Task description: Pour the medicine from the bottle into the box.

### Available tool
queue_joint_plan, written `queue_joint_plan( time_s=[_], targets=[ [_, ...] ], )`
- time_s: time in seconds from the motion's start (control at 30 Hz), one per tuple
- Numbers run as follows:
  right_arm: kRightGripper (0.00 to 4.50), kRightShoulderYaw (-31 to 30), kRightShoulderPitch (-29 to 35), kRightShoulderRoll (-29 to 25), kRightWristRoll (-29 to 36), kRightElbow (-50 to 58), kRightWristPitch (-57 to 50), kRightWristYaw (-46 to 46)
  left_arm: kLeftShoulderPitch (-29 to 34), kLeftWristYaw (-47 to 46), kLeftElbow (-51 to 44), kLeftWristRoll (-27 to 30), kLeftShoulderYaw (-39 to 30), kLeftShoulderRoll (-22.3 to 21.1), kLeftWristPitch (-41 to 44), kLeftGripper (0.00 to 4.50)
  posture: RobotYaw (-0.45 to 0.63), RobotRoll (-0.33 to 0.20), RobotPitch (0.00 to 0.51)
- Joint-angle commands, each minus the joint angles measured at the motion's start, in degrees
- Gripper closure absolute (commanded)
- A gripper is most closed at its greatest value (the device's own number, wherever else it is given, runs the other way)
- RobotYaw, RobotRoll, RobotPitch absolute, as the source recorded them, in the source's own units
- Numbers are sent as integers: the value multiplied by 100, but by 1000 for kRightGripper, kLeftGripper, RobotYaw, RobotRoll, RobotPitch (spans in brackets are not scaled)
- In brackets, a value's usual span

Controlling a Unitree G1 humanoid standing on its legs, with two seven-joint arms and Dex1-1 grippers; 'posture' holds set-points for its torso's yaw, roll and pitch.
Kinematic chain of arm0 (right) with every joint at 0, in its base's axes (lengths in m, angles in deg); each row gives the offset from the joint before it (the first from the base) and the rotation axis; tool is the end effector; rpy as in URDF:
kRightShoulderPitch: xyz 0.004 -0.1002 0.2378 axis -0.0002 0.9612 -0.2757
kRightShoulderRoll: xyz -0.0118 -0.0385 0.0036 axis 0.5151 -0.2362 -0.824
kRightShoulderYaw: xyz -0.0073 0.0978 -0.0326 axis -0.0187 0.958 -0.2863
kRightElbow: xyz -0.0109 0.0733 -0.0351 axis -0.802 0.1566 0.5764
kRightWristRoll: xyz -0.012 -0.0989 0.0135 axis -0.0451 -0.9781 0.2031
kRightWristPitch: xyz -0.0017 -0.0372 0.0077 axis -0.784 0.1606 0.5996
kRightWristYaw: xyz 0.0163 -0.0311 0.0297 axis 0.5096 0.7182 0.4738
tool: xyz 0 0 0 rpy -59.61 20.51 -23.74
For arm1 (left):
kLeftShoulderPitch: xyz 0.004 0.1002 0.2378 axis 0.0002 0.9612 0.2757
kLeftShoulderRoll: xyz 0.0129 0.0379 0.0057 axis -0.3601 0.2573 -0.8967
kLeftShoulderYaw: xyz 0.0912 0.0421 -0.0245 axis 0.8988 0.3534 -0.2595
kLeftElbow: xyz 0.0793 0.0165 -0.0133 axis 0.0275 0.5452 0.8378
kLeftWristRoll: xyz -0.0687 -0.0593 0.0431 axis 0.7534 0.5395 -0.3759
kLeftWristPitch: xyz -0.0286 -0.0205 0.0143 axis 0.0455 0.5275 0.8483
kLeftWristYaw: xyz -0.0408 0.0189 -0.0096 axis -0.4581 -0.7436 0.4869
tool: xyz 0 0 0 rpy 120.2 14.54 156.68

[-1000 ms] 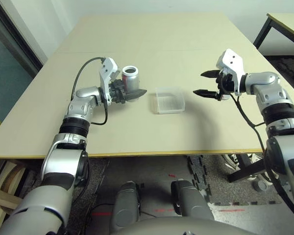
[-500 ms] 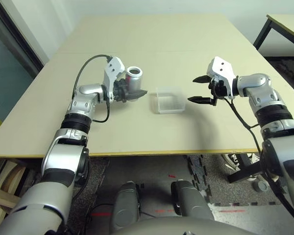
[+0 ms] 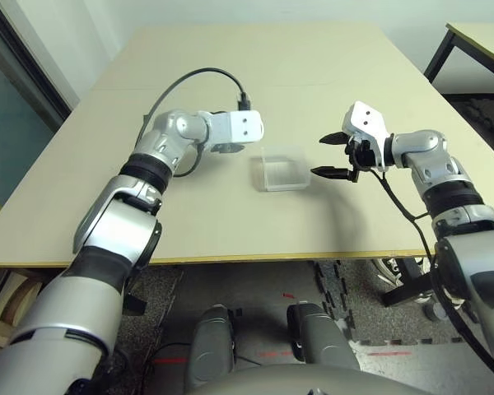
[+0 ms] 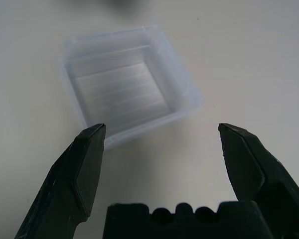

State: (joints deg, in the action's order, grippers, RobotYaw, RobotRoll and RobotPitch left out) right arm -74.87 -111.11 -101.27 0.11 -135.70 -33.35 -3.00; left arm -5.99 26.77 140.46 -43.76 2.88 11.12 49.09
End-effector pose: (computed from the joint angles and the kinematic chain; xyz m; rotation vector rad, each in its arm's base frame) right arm 0.3480 -0.2288 0.1602 -0.5337 0.2310 1.0783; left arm 0.3738 0.1140 0.2064 1.7843 0.0161 -0.8213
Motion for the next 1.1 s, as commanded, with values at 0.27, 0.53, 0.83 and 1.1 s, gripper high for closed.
queue_joint_plan(
  time_s=[0.27, 0.53, 0.83, 1.1],
  targets=[
    [0, 135, 107, 137, 248, 258, -260, -106, -1018, -1291, 814, -1821, 1488, 832, -529, 1667, -212, 0, 24],
    [0, 188, 214, 124, 363, 477, -422, -151, -1110, -1481, 1015, -2259, 1831, 944, -578, 1667, -228, 0, 28],
    [0, 141, 220, 123, 330, 450, -423, -168, -991, -862, 1075, -1436, 965, 940, -492, 1667, -211, 0, 39],
    [0, 271, 166, 134, 464, 347, -496, -183, -637, 823, 1052, 753, -1245, 882, 297, 1667, -208, 0, 35]
  ],
)
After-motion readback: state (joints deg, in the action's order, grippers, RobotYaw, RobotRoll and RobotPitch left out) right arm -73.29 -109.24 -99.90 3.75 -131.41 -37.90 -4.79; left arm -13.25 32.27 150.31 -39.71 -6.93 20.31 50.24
